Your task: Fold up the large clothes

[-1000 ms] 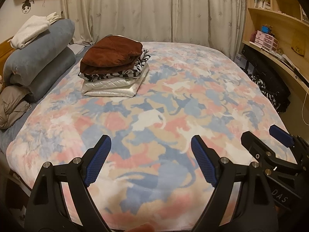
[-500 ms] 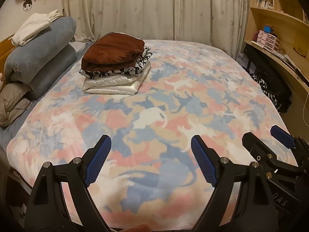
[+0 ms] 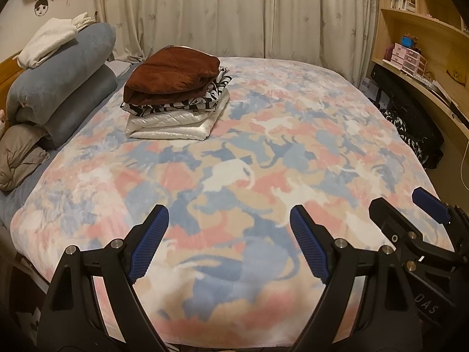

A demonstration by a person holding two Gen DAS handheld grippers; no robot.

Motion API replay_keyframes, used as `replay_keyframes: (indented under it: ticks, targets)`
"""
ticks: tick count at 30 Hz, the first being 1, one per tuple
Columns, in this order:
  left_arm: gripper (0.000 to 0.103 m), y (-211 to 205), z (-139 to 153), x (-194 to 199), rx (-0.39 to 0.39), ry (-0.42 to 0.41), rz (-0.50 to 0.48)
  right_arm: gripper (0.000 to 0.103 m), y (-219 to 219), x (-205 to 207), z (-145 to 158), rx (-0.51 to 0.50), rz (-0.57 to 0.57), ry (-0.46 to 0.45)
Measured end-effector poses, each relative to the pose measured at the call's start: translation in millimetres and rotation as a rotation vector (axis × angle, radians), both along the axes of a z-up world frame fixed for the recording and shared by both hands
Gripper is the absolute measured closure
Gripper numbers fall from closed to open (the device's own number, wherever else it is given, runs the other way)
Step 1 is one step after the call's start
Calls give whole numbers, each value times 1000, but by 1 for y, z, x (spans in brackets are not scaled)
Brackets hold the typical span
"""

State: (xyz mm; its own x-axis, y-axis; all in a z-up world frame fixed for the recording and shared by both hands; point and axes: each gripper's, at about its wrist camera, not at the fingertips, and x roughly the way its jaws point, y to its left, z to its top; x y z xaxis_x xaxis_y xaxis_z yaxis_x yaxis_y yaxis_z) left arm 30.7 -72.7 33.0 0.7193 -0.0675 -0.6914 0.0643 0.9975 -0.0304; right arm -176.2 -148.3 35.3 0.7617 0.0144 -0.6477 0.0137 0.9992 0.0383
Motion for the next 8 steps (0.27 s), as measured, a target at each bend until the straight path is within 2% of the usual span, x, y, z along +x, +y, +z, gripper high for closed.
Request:
replay_keyframes:
  ticks: [8]
  targets:
    - [20,4,-7,-1,-1,12,2,17,4,1,-2,1,2,2]
